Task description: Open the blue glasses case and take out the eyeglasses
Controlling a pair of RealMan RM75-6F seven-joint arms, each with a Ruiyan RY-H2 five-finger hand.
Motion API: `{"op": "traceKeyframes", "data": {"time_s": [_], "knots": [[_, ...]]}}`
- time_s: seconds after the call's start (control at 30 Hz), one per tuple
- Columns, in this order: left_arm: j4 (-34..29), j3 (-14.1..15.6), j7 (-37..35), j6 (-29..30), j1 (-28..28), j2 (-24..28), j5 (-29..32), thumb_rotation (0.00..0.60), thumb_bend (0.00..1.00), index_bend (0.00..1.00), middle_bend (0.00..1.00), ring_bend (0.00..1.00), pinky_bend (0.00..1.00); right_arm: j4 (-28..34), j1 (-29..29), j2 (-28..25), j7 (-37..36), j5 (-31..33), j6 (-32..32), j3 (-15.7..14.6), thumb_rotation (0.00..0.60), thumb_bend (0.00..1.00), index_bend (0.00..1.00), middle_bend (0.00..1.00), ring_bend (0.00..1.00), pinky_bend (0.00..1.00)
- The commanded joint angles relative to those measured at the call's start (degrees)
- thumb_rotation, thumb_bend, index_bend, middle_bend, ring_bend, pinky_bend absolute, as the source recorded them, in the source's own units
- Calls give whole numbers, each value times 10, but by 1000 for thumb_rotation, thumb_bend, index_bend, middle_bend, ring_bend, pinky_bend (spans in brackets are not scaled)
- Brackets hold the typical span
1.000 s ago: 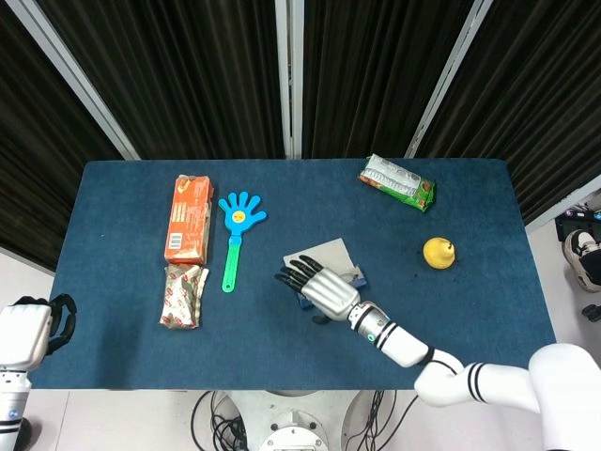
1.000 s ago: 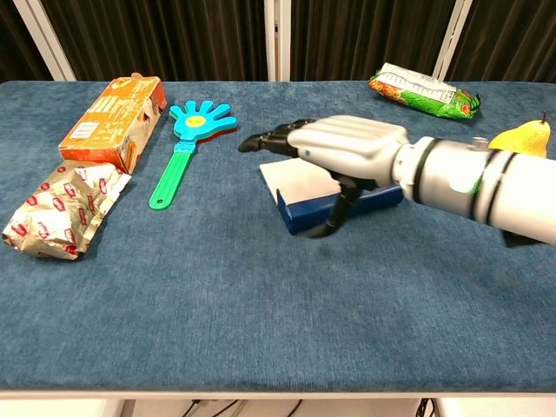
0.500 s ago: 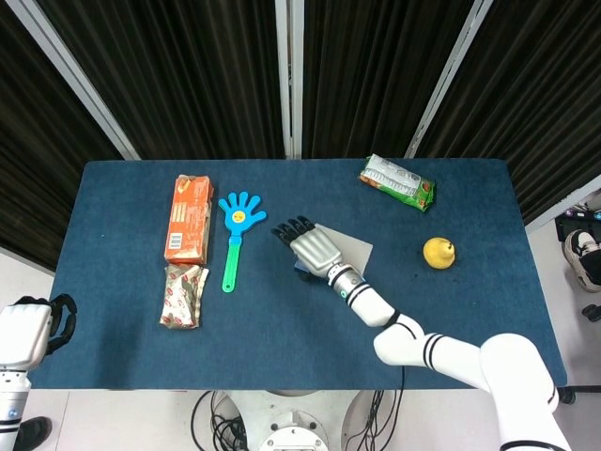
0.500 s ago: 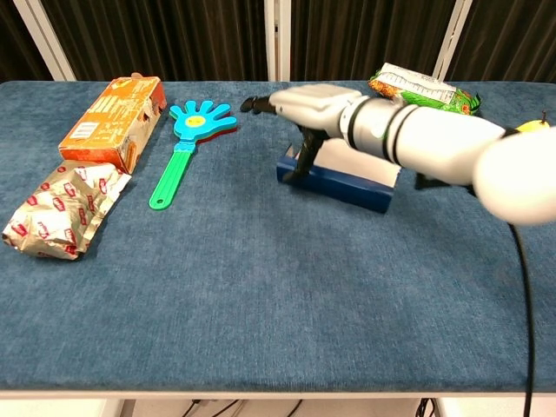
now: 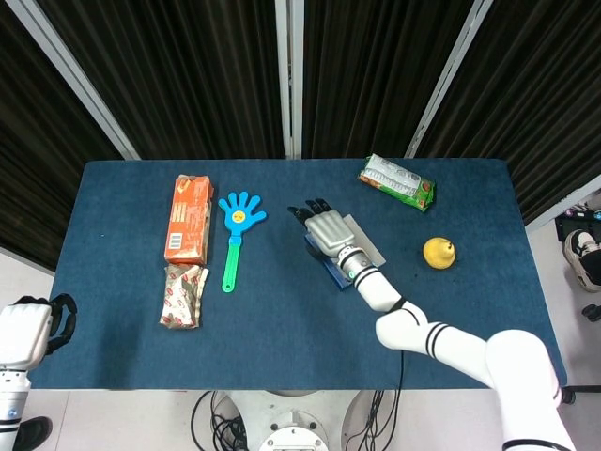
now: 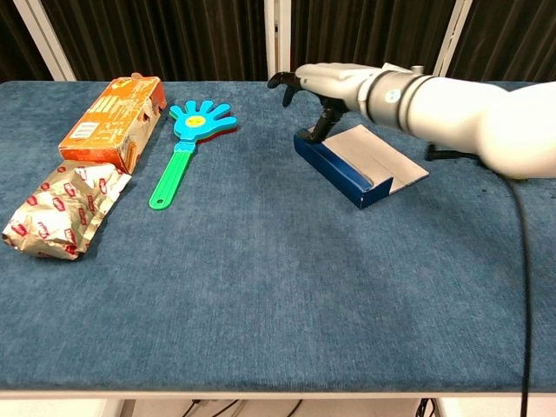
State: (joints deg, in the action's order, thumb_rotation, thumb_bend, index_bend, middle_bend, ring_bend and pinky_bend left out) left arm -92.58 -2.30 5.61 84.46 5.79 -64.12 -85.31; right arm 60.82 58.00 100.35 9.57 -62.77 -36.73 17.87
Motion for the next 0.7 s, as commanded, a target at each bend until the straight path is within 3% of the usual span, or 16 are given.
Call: {"op": "traceKeyframes", "data": {"time_s": [0.03, 0.17, 0.3, 0.7], "knots": [[0, 0, 2, 0, 0, -1, 0, 600, 311, 780, 814, 664, 511, 157, -83, -116, -57, -65, -55, -47, 600, 568, 0, 289, 0, 0], [1, 0, 6, 2, 0, -2, 0, 600, 311, 780, 814, 664, 511, 200, -122, -160, -100, -107, -85, -80, 600, 679, 0, 315, 0, 0], [1, -1, 8, 3, -1, -3, 0, 600, 311, 780, 814, 664, 511, 200, -140, -168, -139, -132, -94, -101, 600, 742, 0, 315, 0, 0], [1, -1, 9, 3, -1, -4, 1, 600, 310, 780, 814, 664, 511, 155, -138, -141, -199, -172, -89, -121, 600, 768, 0, 312, 0, 0]]}}
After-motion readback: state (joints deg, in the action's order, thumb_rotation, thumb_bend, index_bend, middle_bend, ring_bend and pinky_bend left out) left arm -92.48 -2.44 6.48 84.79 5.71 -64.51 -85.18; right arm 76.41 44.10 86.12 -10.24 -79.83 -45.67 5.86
